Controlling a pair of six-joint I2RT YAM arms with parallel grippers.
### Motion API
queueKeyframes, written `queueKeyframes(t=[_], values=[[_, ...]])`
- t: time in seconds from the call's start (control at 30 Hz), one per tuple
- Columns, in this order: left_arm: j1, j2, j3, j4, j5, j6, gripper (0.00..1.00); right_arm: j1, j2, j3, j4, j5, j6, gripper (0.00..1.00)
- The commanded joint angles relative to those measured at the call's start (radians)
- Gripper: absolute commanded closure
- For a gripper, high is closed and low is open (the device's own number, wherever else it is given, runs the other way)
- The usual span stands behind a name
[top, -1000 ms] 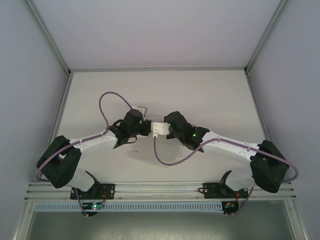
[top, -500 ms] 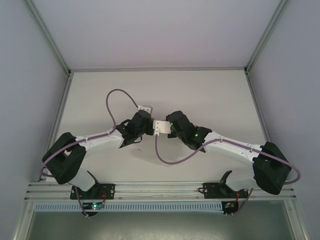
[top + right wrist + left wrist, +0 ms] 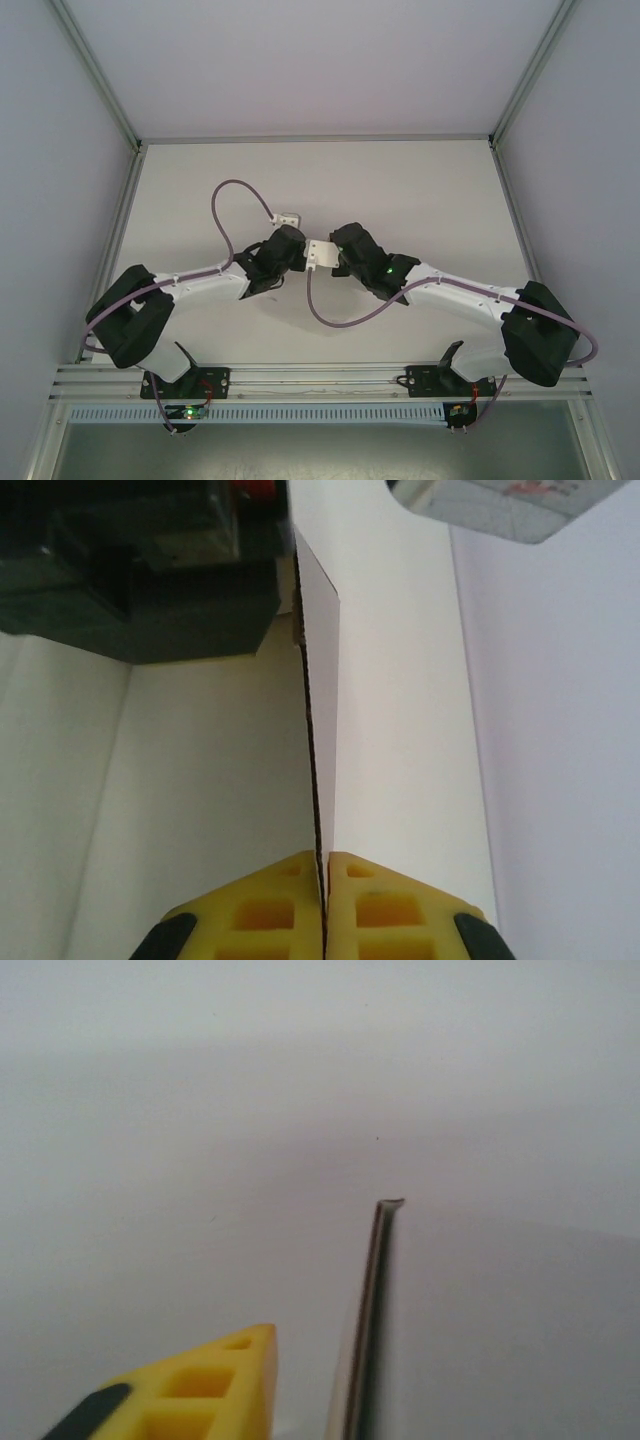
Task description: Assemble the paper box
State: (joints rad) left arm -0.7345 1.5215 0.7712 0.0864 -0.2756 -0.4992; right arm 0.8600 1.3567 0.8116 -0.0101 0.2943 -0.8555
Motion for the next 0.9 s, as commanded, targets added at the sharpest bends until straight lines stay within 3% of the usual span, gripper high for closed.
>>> queueKeyframes(t=[0.0, 0.23, 0.4, 0.67, 0.87], values=[[0.066, -0.001, -0.080, -0.054, -0.053, 0.026, 0.69, -0.008, -0.067, 0.027, 0.001, 0.039, 0.047, 1.00], [0.067, -0.025, -0.124, 0.049, 0.101, 0.049, 0.65, -0.010, -0.067, 0.026, -0.005, 0.017, 0.061, 1.00], [0.066, -0.049, -0.157, 0.122, 0.236, 0.070, 0.49, -0.017, -0.054, 0.029, -0.011, 0.031, 0.059, 1.00], [0.067, -0.052, -0.126, 0.082, 0.165, 0.057, 0.54, -0.015, -0.059, 0.030, -0.047, -0.027, 0.062, 1.00], [0.067, -0.056, -0.088, 0.107, 0.200, 0.066, 0.49, -0.008, -0.032, 0.034, -0.063, -0.014, 0.061, 1.00]])
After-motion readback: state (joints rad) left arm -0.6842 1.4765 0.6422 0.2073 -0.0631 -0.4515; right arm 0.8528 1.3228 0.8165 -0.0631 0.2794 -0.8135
